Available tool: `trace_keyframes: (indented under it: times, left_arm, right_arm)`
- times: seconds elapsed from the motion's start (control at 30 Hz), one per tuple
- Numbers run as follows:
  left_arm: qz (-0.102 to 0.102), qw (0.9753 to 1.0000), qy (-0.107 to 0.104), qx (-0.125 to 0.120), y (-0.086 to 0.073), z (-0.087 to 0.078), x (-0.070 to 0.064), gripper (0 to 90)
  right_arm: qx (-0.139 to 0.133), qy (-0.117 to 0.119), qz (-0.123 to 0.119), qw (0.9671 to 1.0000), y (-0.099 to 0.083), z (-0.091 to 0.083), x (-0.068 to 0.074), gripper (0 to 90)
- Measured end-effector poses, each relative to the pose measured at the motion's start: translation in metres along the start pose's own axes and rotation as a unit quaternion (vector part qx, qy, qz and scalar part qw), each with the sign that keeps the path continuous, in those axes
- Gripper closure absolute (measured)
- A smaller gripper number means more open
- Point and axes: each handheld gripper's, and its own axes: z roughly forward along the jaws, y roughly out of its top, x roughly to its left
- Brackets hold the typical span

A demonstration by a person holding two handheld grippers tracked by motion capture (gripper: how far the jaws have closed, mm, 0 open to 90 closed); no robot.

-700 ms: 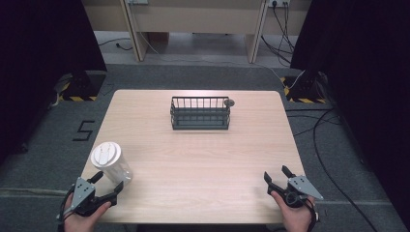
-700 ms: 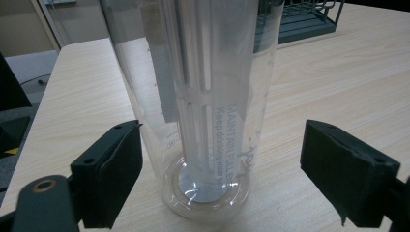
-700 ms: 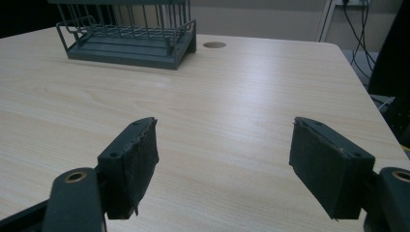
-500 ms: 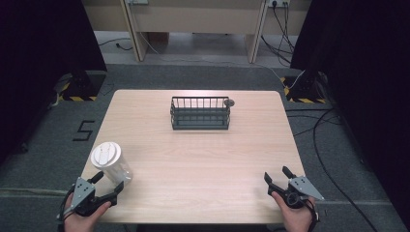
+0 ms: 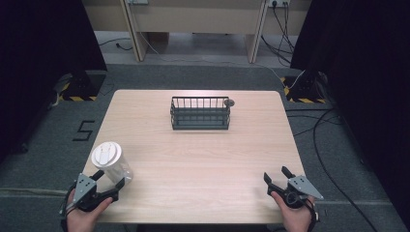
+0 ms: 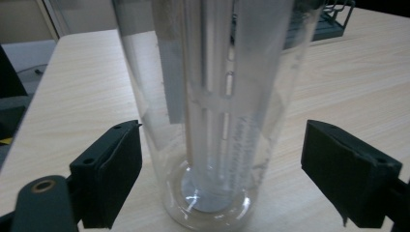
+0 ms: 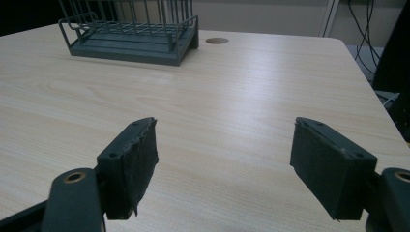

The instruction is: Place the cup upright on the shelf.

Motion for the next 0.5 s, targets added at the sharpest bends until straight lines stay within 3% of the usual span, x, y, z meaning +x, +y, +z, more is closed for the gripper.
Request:
trace_keyframes:
  times: [0.37,0.5]
  left_arm:
    - [0.015,0.9997,-0.01,-0.015,0.008,0.018,0.007,13.8]
    - [0.011,0.9996,-0.016,-0.02,0.008,0.024,0.008,14.3]
  right_arm:
    - [0.005,-0.002,-0.006,1.0,0.0,0.001,0.002,25.8]
    - [0.006,-0.001,-0.005,1.0,0.0,0.001,0.001,25.9]
